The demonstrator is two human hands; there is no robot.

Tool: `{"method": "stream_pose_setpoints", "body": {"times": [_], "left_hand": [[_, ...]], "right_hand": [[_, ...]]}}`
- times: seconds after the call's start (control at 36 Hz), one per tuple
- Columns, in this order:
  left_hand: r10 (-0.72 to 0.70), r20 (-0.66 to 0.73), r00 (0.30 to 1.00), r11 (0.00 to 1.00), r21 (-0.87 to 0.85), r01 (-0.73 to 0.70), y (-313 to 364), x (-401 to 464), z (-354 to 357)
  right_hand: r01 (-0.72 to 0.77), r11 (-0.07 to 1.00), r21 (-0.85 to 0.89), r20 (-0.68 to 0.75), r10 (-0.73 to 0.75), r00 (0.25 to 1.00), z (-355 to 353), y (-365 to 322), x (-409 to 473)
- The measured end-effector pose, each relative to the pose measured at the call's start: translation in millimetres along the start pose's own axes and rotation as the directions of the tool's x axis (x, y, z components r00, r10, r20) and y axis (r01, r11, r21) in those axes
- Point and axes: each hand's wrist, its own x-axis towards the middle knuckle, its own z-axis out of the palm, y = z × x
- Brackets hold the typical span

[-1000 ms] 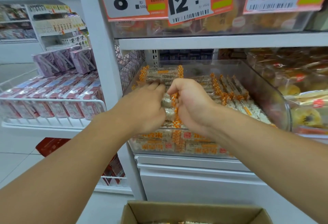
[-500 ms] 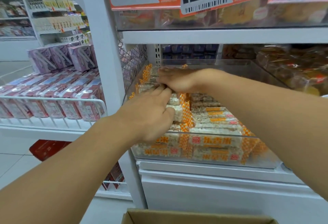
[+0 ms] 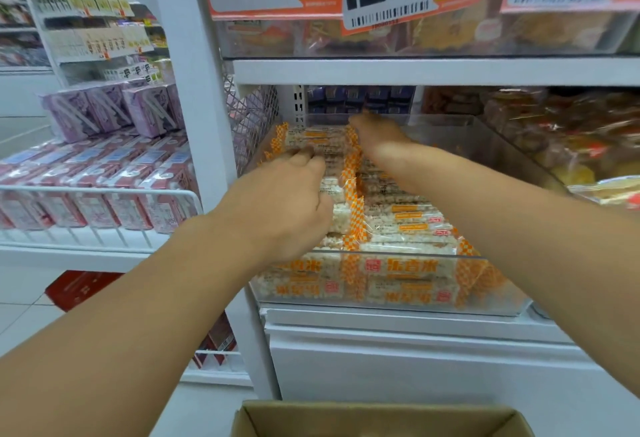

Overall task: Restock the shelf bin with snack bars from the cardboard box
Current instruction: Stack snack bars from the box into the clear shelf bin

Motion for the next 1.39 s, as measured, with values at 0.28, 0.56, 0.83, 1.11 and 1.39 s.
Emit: {"method": "stream_pose_setpoints", "body": {"times": [0.28, 0.56, 0.83, 1.11, 1.39], "left_hand": [[-0.010, 0.047, 0.999, 0.999, -0.053, 0.012, -3.3, -3.8, 7.2], [0.066, -0.077, 0.995, 0.996, -0.056, -0.070, -7.4, -11.9, 4.5], [0.076, -0.098, 0.992, 0.996, -0.035, -0.080, -5.2, -25.8, -2.0], [0.095, -0.124, 0.988, 0.987, 0.143, -0.077, -25.7, -45.8, -5.8], [0.018, -0.154, 0.988, 0.986, 0.167, 0.008, -17.4, -44.2, -4.0]], "right_hand": [[-0.196, 0.769, 0.609, 0.128, 0.149, 0.981, 13.7, -14.4, -12.0], [-0.137, 0.877, 0.460, 0.043, 0.133, 0.990, -2.4, 3.5, -25.6], [0.338, 0.938, 0.074, 0.041, -0.341, 0.939, -22.9, 15.8, -90.4], [0.349, 0.935, -0.061, -0.056, -0.353, 0.934, -13.0, 19.1, -104.9], [0.102, 0.961, 0.257, -0.079, -0.085, 0.993, 0.3, 24.9, -107.7]]}}
